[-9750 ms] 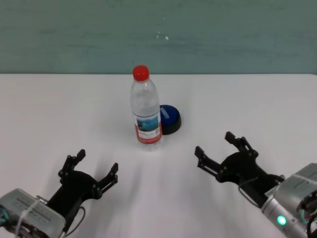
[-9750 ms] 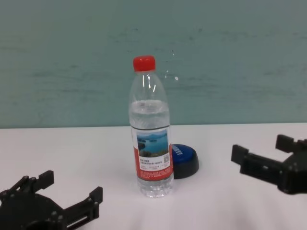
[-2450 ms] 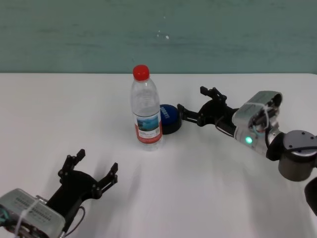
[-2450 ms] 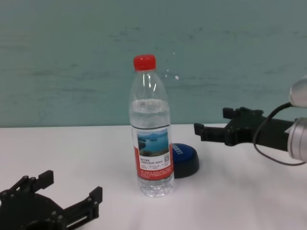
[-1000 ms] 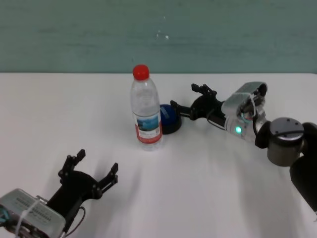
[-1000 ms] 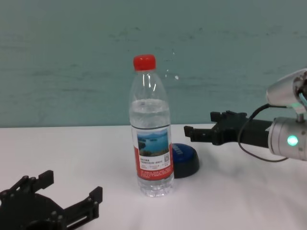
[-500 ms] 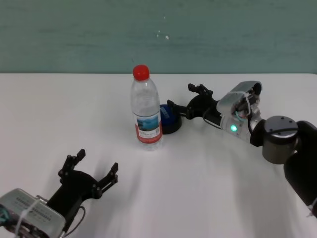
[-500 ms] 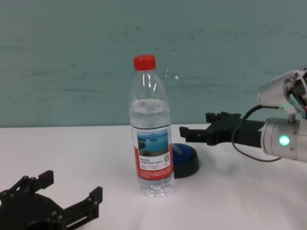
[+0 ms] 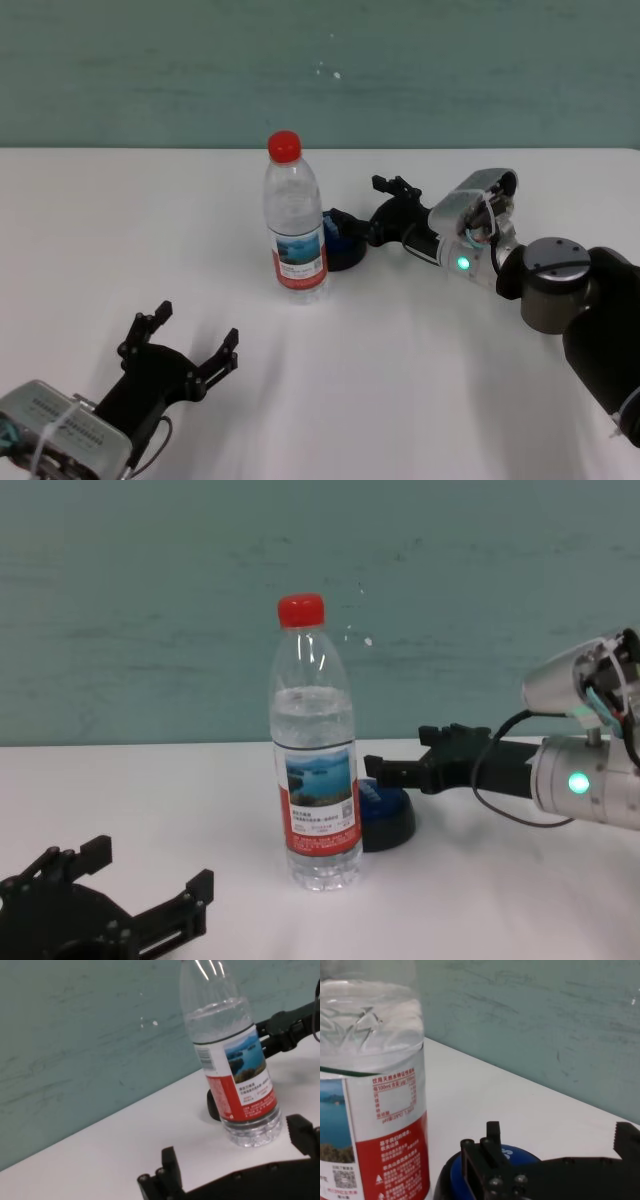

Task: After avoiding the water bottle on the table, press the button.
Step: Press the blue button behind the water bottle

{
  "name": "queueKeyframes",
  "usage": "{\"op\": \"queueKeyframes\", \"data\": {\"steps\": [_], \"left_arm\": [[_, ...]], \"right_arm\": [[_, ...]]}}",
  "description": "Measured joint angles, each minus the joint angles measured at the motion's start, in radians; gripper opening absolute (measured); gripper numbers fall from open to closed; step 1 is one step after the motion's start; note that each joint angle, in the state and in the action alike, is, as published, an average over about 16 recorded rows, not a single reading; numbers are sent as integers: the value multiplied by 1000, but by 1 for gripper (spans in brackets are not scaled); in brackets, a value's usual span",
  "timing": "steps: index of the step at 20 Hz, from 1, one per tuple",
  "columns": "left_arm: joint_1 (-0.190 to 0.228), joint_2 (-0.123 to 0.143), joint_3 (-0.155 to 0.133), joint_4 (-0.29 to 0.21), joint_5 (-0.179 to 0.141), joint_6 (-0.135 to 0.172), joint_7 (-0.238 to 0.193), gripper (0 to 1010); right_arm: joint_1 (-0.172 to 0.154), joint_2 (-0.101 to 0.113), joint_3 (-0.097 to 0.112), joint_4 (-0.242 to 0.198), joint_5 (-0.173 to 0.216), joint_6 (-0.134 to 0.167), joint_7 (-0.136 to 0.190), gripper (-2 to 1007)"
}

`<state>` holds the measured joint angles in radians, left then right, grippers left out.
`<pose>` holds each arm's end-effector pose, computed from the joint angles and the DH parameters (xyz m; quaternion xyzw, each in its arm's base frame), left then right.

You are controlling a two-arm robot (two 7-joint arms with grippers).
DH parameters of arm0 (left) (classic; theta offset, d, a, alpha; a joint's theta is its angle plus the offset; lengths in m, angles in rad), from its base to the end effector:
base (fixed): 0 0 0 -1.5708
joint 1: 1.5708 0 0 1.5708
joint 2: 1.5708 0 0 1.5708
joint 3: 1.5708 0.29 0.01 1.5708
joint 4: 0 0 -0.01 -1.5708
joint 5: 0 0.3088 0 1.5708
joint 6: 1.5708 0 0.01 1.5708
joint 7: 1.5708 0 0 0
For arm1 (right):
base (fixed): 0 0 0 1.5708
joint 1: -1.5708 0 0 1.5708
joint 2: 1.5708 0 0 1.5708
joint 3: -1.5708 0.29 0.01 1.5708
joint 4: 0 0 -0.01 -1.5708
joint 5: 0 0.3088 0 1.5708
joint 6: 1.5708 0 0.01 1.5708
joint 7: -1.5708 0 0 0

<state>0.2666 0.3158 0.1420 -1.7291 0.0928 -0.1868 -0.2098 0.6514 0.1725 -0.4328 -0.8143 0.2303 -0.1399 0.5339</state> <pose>0.2454 0.0330 -0.3261 0.1150 -0.1337 0.5205 0.8355 0.4883 0.0088 -0.2871 -0.0778 -0.0301 -0.3990 0.9131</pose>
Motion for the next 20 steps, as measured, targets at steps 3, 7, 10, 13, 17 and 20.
{"op": "queueKeyframes", "data": {"steps": [3,7,10,13,17,20], "left_arm": [[0,0,0,0,0,0,0,1000],[0,0,0,0,0,0,0,1000],[0,0,0,0,0,0,0,1000],[0,0,0,0,0,0,0,1000],[0,0,0,0,0,0,0,1000],[0,0,0,0,0,0,0,1000]], "right_arm": [[6,-6,1,20,-3,-5,1,1004],[13,-13,4,46,-8,-11,2,1004],[19,-19,6,65,-12,-15,2,1004],[24,-24,8,83,-16,-19,2,1004],[27,-30,10,96,-23,-23,2,1004],[26,-31,13,93,-27,-22,1,1004]]}}
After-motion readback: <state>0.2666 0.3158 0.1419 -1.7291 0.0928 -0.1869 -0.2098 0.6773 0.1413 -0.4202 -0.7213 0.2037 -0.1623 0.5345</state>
